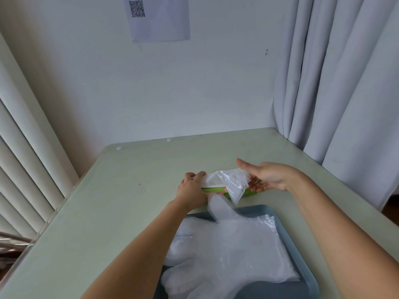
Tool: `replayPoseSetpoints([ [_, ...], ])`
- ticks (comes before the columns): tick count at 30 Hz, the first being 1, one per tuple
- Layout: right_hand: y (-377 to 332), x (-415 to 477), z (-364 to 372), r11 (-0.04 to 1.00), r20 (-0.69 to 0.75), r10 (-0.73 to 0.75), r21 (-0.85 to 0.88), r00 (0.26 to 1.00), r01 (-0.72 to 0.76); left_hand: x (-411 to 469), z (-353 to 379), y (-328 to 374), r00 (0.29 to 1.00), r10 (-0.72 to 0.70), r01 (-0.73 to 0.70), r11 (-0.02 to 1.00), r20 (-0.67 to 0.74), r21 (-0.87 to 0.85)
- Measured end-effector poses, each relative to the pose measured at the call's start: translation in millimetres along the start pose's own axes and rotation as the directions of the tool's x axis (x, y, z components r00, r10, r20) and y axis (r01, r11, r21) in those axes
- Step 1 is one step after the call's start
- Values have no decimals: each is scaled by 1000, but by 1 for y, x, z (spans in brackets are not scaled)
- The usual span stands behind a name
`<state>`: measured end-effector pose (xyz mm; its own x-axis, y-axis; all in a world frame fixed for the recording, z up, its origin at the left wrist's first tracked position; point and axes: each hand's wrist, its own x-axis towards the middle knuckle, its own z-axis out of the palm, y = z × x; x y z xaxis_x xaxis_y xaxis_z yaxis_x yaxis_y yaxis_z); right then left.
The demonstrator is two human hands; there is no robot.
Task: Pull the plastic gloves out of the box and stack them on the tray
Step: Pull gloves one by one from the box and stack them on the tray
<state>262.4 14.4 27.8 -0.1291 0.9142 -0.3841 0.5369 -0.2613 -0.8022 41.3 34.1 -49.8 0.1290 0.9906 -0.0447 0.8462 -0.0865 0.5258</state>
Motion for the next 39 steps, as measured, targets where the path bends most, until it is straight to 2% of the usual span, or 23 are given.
replayPoseSetpoints([
  [3,4,-6,9,997,-12,-55,54,998,55,0,1,3,1000,-18,18,1000,-11,-14],
  [7,20,-5,30,981,-164,-98,151,982,123,2,2,6,999,-40,40,999,-10,5],
  [10,28,-5,37,881,-306,-132,399,943,253,2,1,6,999,-47,47,999,-1,9],
  [12,27,-5,38,794,-412,-163,485,897,367,0,1,8,999,-48,48,999,1,-6],
  [15,23,1,30,781,-587,-208,382,782,494,-3,-1,9,999,-49,49,999,1,-15],
  [17,14,3,21,792,-646,-282,259,709,552,-3,-3,9,999,-48,48,999,9,-8],
  [20,-1,4,16,799,-651,-433,43,623,600,-2,-3,8,999,-44,44,999,11,-12],
  [23,-18,3,21,792,-622,-537,-139,570,594,-4,-3,9,999,-33,33,999,4,2],
  [24,-23,3,21,794,-602,-548,-157,581,587,-3,-2,8,999,-33,33,999,3,4],
  [28,-26,4,6,821,-502,-481,30,719,571,0,-9,7,995,-39,44,998,96,-43],
  [30,-20,3,-1,829,-505,-483,0,715,559,0,-21,12,992,26,-9,990,121,-141],
  [34,-16,-1,0,800,-590,-478,13,650,600,-5,-55,50,963,268,-262,889,-37,-375],
  [37,-18,-5,5,780,-558,-511,19,654,626,1,-70,76,946,323,-253,774,19,-580],
  [39,-16,-7,4,777,-536,-522,21,663,629,6,-74,83,937,344,-238,742,52,-627],
])
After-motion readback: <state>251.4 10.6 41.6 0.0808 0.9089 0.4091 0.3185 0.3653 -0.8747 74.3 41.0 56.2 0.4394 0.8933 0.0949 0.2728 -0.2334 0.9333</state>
